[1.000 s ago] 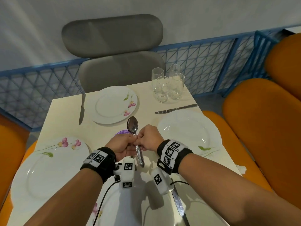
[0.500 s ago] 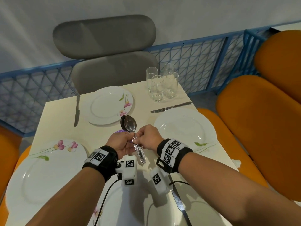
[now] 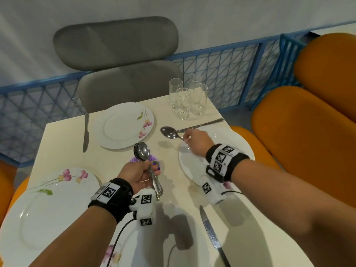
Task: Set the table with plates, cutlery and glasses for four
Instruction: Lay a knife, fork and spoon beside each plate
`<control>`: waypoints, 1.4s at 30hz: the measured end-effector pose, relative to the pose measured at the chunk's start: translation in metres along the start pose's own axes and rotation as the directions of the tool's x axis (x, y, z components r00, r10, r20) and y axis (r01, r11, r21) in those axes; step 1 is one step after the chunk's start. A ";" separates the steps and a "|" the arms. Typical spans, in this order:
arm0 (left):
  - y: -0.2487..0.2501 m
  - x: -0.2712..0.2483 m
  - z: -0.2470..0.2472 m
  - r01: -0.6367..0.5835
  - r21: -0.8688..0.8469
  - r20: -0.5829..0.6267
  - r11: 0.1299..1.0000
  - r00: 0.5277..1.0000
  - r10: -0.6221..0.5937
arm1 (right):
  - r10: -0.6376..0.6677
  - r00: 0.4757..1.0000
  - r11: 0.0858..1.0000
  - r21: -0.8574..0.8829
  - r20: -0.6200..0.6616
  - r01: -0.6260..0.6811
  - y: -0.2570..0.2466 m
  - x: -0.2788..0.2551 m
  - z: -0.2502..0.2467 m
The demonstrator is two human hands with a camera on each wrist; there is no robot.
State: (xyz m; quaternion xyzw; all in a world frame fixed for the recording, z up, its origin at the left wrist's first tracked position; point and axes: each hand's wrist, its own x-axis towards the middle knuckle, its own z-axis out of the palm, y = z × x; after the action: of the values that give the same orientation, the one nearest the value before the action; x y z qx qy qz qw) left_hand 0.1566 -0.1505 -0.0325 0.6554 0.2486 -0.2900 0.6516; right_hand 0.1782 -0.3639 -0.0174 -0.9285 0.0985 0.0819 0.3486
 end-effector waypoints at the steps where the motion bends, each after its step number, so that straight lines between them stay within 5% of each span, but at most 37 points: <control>1: -0.001 0.002 -0.002 0.006 -0.004 -0.010 1.000 1.000 -0.006 | -0.013 1.000 0.999 -0.048 -0.012 0.012 0.009 0.010 -0.012; 7: -0.005 0.010 -0.013 0.025 -0.007 -0.033 1.000 0.999 -0.025 | -0.072 0.994 0.924 -0.370 0.078 0.096 0.053 0.068 -0.072; 16: -0.007 0.024 -0.009 -0.042 -0.061 -0.045 0.997 0.998 0.040 | -0.122 0.972 0.797 -0.564 0.202 0.217 0.084 0.146 -0.086; 27: -0.001 0.027 -0.011 -0.073 -0.091 -0.109 0.993 0.992 0.063 | -0.187 0.950 0.797 -0.527 0.249 0.295 0.102 0.193 -0.076; 36: 0.005 0.025 -0.006 -0.090 -0.101 -0.139 0.991 0.987 0.075 | -0.212 0.931 0.658 -0.661 0.297 0.361 0.103 0.197 -0.079; 42: 0.006 0.023 -0.006 -0.096 -0.099 -0.151 0.990 0.985 0.081 | -0.197 0.934 0.642 -0.681 0.297 0.352 0.103 0.201 -0.076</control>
State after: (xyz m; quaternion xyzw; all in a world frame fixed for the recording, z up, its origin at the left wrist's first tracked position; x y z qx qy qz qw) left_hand 0.1777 -0.1459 -0.0450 0.6499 0.2814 -0.1982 0.6776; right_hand 0.3544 -0.5161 -0.0704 -0.9809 -0.1193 0.1508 -0.0304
